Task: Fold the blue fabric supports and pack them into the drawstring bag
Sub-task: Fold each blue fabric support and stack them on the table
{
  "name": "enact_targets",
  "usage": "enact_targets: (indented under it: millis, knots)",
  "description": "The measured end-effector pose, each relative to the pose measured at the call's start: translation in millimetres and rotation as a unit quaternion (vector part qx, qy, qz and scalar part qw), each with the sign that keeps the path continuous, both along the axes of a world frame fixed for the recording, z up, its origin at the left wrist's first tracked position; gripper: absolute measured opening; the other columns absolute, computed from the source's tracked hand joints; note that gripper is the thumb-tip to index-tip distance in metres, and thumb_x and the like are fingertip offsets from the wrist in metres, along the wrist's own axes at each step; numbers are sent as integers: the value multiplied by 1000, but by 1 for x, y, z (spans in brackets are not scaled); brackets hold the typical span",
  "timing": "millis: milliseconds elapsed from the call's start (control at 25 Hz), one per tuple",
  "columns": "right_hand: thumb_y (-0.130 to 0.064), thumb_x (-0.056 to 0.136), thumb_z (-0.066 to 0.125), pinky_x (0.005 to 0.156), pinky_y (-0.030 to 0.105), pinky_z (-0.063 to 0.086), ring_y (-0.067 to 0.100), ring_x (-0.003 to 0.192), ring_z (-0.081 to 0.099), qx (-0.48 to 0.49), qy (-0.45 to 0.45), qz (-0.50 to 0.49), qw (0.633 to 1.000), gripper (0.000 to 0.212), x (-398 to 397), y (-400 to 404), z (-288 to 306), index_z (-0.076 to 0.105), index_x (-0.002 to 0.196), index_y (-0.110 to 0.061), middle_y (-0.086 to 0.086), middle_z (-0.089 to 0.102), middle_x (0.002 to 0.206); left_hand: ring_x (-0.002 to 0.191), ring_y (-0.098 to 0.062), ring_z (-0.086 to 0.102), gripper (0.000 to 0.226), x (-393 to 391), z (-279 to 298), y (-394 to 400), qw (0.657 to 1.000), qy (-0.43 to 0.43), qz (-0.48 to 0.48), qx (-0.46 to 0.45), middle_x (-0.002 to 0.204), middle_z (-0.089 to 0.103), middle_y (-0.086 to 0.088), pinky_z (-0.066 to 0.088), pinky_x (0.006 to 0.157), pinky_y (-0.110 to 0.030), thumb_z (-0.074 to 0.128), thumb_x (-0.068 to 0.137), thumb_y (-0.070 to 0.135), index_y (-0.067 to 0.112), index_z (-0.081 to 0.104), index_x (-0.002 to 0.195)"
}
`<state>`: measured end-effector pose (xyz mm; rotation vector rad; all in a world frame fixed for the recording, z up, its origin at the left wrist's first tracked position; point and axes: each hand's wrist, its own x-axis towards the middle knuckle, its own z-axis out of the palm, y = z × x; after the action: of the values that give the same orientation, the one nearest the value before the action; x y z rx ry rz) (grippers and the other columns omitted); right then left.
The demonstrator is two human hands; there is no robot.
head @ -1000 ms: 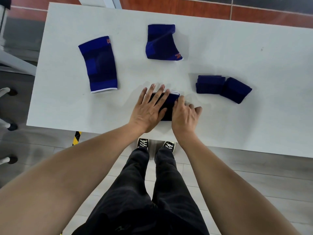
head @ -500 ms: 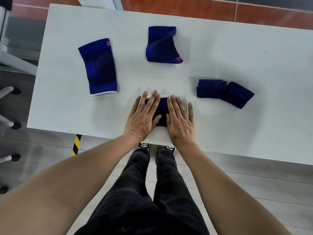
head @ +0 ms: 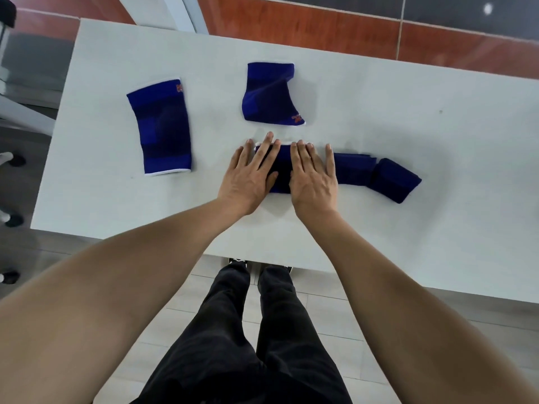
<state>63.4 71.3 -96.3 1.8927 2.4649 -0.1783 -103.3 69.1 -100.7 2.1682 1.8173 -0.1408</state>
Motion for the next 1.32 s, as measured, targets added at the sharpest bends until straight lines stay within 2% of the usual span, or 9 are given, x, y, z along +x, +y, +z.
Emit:
enact_targets:
  millis: [160,360,520,680,880,960,1160,1200,1320]
  knots:
    - [-21,94,52,125,51,10,27,144,39,46,81,-44,995,41,-7,26,22,60,133,-10,12,52,147,150,-41,21,62,1,6,2,1000,-7,-25,10,169,3,0,25,120,-48,29,106,42,22,7,160]
    - [-40,99,50,126,44,-1,24,152,22,-74,150,-70,983,41,-28,80,37,55,138,-29,8,34,160,151,-38,20,67,-18,24,-9,997,-41,68,12,168,9,-10,26,119,-47,38,103,39,25,6,160]
    - [-35,100,53,119,37,31,18,124,55,-133,281,-60,949,37,-48,100,37,61,134,-21,-2,58,138,152,-38,16,65,-67,28,-38,985,28,170,-28,167,15,-10,19,121,-48,39,102,37,25,10,160]
    - [-16,100,56,85,35,59,12,93,66,-199,448,-128,862,20,-83,110,52,72,111,-22,-10,67,108,152,-40,10,60,-100,24,-64,969,31,233,-72,168,12,-1,19,120,-51,38,102,37,25,16,158]
    - [3,93,48,85,47,61,14,78,64,-298,539,-219,757,39,-121,97,56,74,99,-25,-5,68,94,149,-39,20,57,-127,23,-73,969,47,234,-59,164,21,4,21,117,-55,45,98,31,30,28,151]
    - [6,92,43,86,49,61,19,82,64,-329,562,-259,713,45,-133,82,54,74,105,-23,2,70,102,145,-39,27,58,-142,23,-67,972,52,225,-48,162,28,3,21,116,-54,49,94,27,27,33,149]
    - [8,94,38,59,29,55,17,70,59,-344,635,-392,571,46,-161,36,63,71,118,-15,4,65,98,133,-38,42,51,-180,24,-56,976,29,215,-25,153,42,3,28,112,-50,52,91,24,21,44,142]
    - [5,95,40,58,28,55,15,68,60,-329,612,-401,597,44,-165,29,65,70,118,-16,1,65,99,130,-37,43,50,-186,25,-55,976,14,215,-18,153,41,3,31,109,-50,51,91,21,20,45,141]
    - [-8,96,47,67,26,57,22,82,67,-286,392,-341,805,36,-169,7,64,63,125,-22,0,60,123,119,-34,47,51,-199,28,-54,979,-27,199,24,161,29,-4,42,96,-50,55,88,10,18,47,138]
